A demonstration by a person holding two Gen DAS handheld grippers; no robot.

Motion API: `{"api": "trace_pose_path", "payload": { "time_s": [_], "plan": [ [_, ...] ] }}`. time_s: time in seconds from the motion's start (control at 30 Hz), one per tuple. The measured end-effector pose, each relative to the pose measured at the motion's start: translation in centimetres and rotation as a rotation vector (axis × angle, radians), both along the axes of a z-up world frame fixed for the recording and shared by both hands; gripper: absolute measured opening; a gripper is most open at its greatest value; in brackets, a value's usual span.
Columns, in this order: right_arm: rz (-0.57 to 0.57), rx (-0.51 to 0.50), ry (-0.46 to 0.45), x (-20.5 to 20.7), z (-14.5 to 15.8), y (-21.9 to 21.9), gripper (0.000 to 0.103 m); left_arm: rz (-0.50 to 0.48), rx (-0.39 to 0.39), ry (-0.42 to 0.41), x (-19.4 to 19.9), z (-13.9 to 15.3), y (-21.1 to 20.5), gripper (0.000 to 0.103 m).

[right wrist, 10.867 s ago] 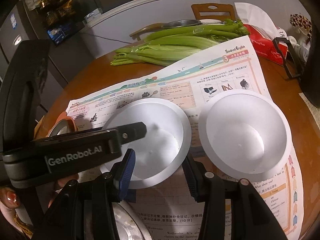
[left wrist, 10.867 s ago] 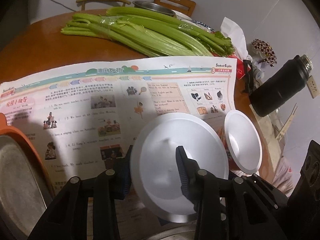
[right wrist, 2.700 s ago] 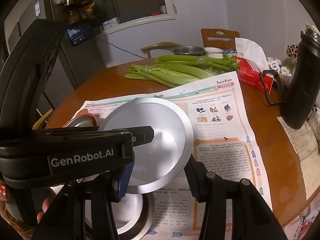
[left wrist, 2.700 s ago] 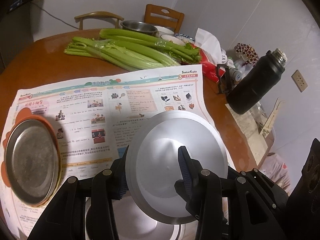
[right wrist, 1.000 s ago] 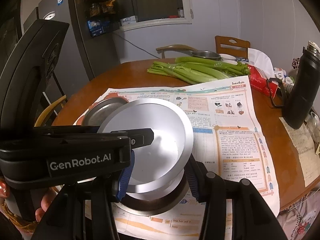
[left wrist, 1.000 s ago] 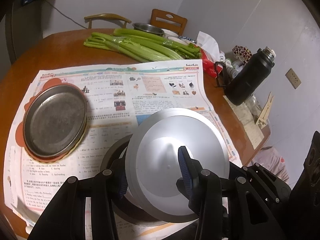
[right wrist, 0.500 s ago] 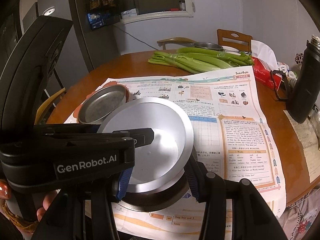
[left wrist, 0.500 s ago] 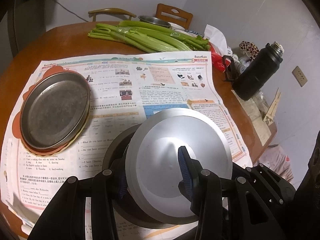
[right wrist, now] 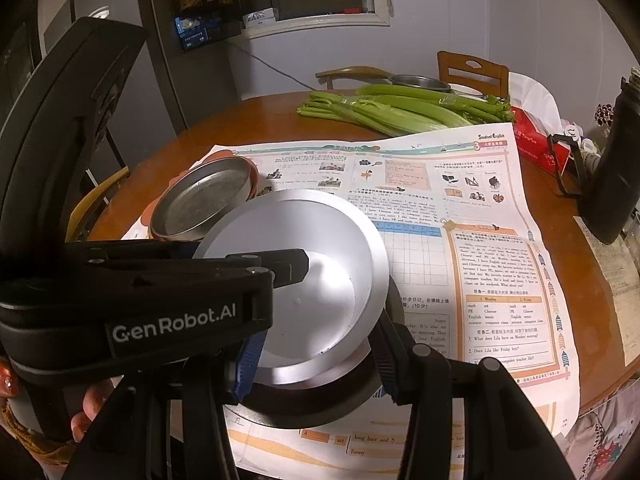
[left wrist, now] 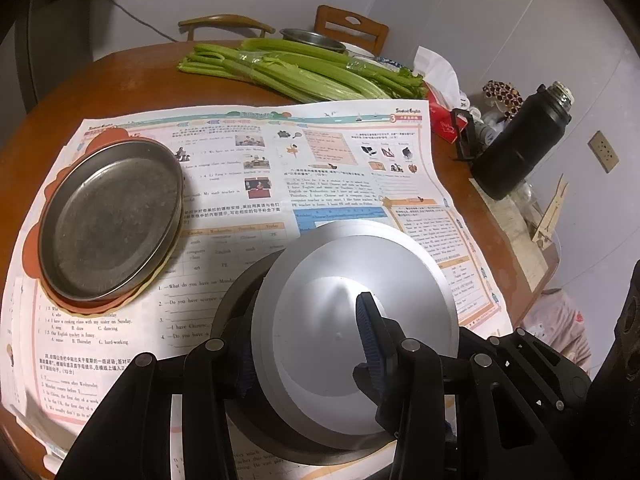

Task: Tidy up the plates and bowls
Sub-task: 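Carry the small paper bowl over the stacked bowls and lower it in, then open the left tool to release the small bowl into the stack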

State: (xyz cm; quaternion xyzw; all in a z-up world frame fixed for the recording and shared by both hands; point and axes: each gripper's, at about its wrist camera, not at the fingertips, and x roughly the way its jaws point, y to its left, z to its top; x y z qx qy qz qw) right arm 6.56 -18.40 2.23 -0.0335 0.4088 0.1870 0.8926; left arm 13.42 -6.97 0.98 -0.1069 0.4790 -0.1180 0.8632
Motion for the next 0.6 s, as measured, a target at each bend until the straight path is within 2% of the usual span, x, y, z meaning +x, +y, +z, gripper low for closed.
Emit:
{"api": "trace_pose_path", "payload": {
  "time_s": [0.6],
  "plan": [
    [-0.008, -0.008, -0.003, 0.02, -0.02, -0.19, 0.05, 0.006, -0.002, -0.001, -0.13, 0.11, 0.32, 0.046]
  ]
}}
